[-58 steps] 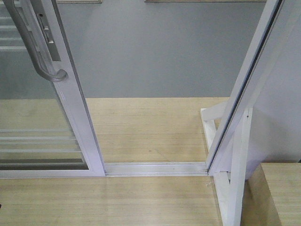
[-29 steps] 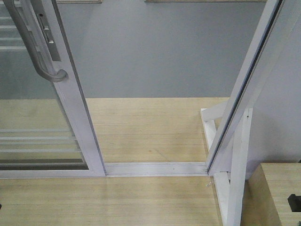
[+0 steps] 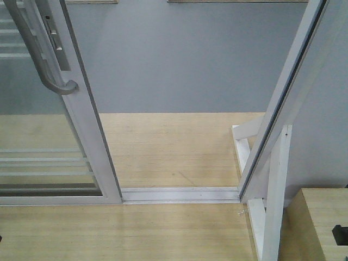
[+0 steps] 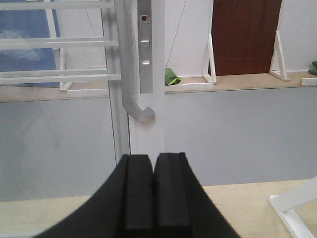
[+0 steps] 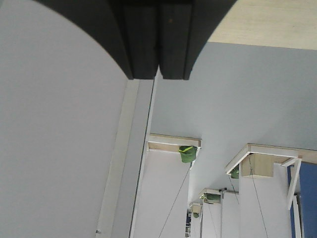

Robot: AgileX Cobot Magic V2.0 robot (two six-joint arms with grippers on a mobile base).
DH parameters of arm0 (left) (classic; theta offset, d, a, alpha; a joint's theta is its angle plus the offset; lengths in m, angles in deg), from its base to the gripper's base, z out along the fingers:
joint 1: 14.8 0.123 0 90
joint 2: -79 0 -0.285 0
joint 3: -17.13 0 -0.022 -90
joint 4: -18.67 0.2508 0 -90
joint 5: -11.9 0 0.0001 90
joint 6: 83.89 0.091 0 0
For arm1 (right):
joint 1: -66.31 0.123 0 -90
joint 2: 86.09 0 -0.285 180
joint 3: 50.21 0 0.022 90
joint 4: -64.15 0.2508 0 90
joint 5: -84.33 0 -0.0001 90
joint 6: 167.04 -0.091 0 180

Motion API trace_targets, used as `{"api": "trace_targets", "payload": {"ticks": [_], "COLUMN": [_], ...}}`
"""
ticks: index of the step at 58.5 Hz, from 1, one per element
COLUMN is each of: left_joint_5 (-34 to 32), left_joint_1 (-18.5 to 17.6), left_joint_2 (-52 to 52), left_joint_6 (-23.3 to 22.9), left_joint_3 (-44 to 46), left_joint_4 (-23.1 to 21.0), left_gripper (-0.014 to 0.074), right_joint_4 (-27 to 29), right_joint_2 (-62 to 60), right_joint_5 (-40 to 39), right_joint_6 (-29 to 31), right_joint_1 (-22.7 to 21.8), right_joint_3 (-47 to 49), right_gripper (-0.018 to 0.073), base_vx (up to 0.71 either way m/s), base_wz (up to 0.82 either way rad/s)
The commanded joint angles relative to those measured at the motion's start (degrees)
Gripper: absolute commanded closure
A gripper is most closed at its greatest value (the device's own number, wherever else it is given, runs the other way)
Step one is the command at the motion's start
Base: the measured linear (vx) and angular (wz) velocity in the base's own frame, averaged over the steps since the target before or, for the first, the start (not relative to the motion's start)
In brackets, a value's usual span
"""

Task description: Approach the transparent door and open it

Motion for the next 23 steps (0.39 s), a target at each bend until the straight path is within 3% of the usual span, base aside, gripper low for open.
{"api": "trace_targets", "payload": {"ticks": [1,23], "left_joint_5": [-4.20,-4.20], "left_joint_1": [-0.30,-0.30], "left_joint_2": [0.24,0.24], "left_joint_6": [-0.48,-0.48], "left_joint_3": [-0.87,-0.87], "left_joint_4": [-0.61,-0.61], "left_gripper": [0.0603,0.0603], "right_joint_4": [-0.45,-0.45], "right_joint_2": [-0.93,-0.93], "right_joint_5": [-4.44,-4.44], "right_joint_6": [0.36,0.36], "right_joint_1": [-0.32,-0.32], "right_joint_3": [-0.20,-0.20], "right_gripper": [0.0565,0.0565], "base_vx": [0.00,0.00], "base_wz": [0.00,0.00]}}
